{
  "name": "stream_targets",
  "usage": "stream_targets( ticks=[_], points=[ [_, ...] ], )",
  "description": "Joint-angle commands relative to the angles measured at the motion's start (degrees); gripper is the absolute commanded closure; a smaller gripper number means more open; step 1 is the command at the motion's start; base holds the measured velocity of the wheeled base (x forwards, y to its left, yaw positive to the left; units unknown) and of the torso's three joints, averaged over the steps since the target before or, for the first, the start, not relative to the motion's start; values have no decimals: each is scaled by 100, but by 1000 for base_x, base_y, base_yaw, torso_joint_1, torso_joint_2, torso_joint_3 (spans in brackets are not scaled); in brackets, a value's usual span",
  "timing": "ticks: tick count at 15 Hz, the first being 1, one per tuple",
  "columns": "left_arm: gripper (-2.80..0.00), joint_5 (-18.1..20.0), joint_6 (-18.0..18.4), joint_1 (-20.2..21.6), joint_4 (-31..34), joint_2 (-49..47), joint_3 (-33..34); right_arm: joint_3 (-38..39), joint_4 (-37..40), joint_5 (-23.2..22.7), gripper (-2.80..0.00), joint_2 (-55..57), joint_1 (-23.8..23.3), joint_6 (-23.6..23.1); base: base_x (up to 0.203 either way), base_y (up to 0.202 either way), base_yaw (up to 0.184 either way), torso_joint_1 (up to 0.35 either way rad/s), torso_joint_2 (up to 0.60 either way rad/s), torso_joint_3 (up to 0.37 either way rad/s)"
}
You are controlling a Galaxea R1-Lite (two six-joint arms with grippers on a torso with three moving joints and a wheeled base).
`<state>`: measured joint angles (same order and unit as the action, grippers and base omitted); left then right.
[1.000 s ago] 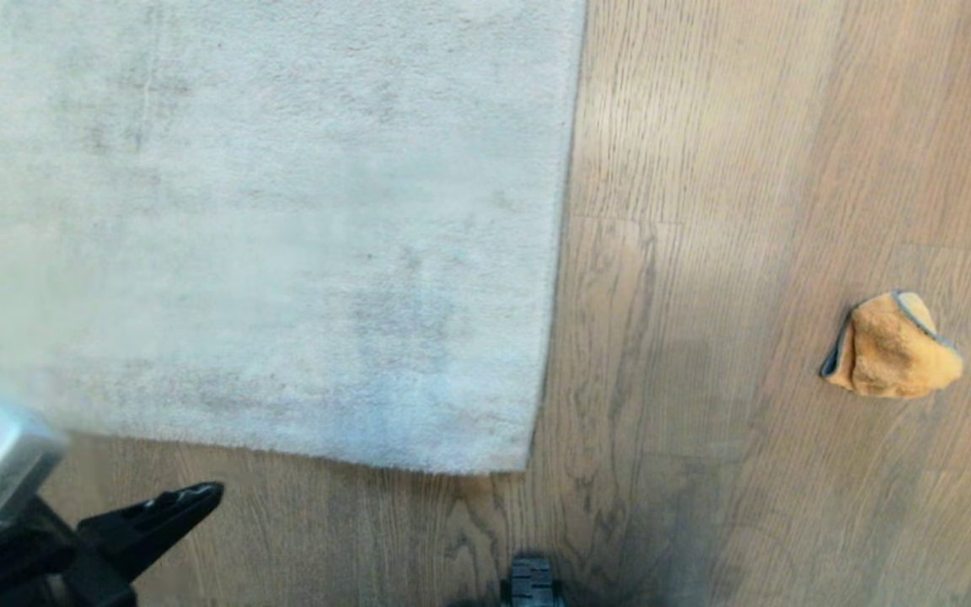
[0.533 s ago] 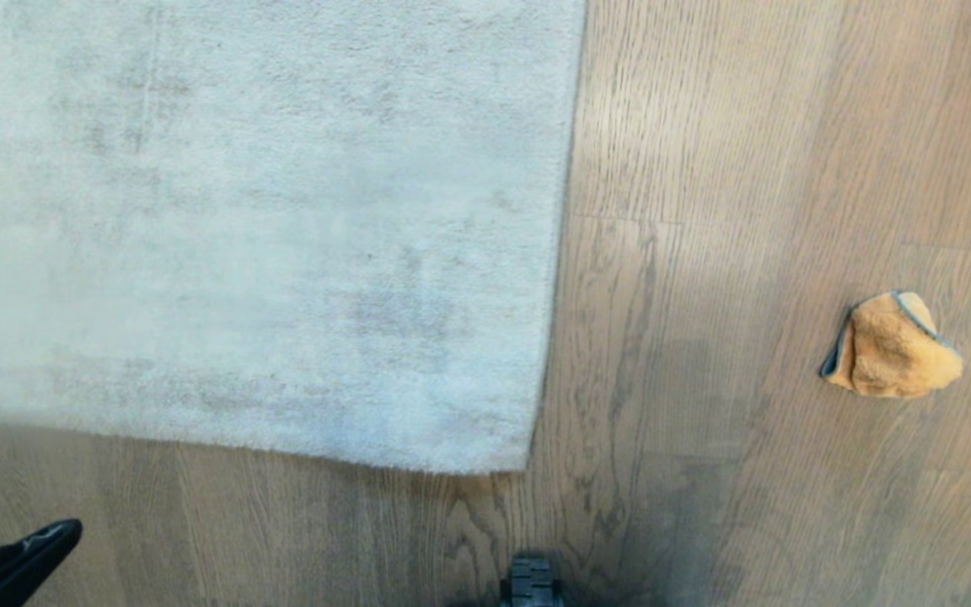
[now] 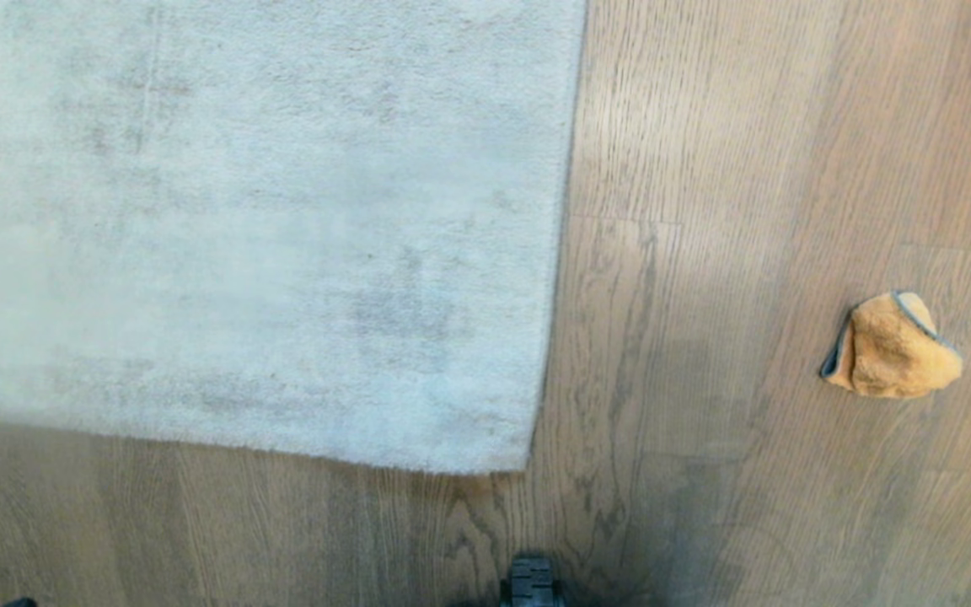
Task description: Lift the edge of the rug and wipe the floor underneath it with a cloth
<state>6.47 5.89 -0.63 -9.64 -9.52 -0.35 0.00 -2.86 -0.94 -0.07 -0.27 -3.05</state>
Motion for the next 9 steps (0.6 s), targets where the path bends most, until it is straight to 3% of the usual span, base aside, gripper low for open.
stream_targets(
  ticks=[1,3,9],
  points=[
    [0,-281,-13,26,306,733,34,0,-4,-3,0,7,0,-3,0,0,0,0,0,0],
    [0,-459,36,28,933,952,35,0,-4,-3,0,7,0,2,0,0,0,0,0,0],
    [0,-612,-205,28,955,952,35,0,-4,-3,0,7,0,-3,0,0,0,0,0,0]
  ],
)
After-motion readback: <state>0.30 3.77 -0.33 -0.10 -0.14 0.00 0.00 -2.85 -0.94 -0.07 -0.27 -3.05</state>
